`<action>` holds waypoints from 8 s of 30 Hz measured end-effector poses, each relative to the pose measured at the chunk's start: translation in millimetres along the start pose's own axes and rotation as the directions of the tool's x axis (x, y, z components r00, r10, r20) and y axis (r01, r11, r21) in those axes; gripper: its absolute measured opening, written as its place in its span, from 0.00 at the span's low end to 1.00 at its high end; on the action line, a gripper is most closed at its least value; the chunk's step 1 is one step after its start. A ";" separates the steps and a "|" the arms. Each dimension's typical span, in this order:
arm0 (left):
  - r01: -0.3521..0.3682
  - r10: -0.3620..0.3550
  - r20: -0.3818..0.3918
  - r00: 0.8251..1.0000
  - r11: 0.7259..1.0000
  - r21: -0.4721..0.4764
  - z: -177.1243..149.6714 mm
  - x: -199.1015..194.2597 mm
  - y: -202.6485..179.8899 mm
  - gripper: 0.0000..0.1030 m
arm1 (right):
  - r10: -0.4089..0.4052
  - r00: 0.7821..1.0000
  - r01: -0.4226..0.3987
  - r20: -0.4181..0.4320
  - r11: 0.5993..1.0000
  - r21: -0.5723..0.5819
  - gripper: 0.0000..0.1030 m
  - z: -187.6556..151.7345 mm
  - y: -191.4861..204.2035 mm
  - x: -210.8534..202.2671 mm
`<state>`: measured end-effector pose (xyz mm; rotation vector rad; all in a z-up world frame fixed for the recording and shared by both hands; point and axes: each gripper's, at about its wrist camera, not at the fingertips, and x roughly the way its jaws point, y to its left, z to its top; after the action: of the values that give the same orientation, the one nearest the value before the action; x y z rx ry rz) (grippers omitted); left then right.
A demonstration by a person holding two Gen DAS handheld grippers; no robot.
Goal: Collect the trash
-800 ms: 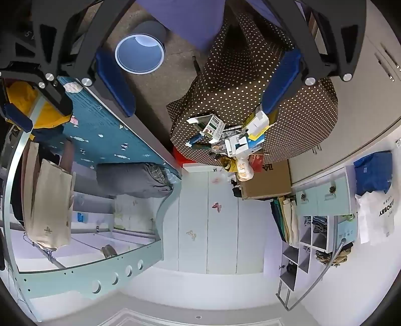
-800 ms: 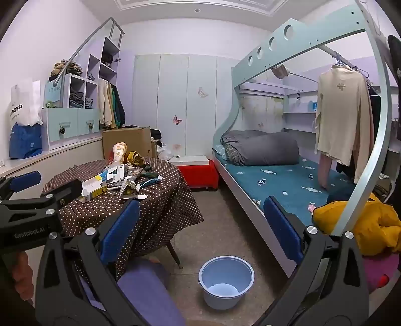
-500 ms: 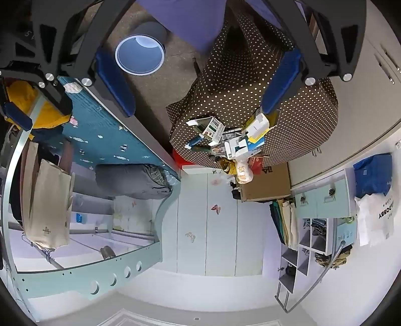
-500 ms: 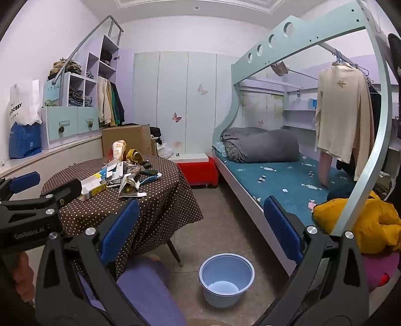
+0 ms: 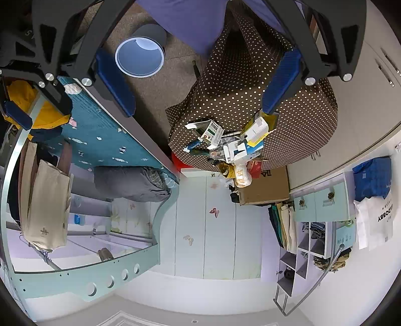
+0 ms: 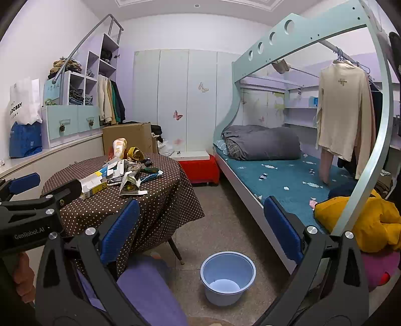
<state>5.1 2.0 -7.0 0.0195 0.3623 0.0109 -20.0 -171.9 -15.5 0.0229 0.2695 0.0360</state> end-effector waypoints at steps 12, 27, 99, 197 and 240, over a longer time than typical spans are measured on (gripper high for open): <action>-0.001 0.001 -0.007 1.000 1.000 -0.011 0.6 -2.5 2.2 0.96 | 0.012 1.000 -0.012 -0.005 1.000 0.006 0.95 -0.5 -2.5 1.1; 0.043 -0.043 0.004 0.999 0.999 0.008 0.3 -10.9 -7.6 0.96 | 0.021 1.000 -0.021 -0.013 0.999 -0.043 0.95 -2.4 10.0 0.0; -0.186 0.173 -0.132 0.976 0.979 -0.087 12.3 49.5 53.5 0.96 | 0.146 0.973 -0.149 -0.180 0.989 -0.007 0.95 15.7 44.0 89.5; 0.280 -0.221 -0.399 0.890 0.955 0.094 10.2 232.6 -79.9 0.48 | 0.073 0.890 -0.021 -0.450 0.992 0.120 0.54 -14.2 -51.2 234.9; 0.326 -0.213 -0.552 0.806 0.939 0.113 -38.3 298.6 -124.9 0.70 | -0.071 0.760 0.186 -0.646 0.976 0.112 0.78 -90.4 -112.9 269.4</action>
<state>271.6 -118.0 -151.2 0.1709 0.9269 -0.3141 219.0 -272.7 -177.3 0.1654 0.9668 -0.1232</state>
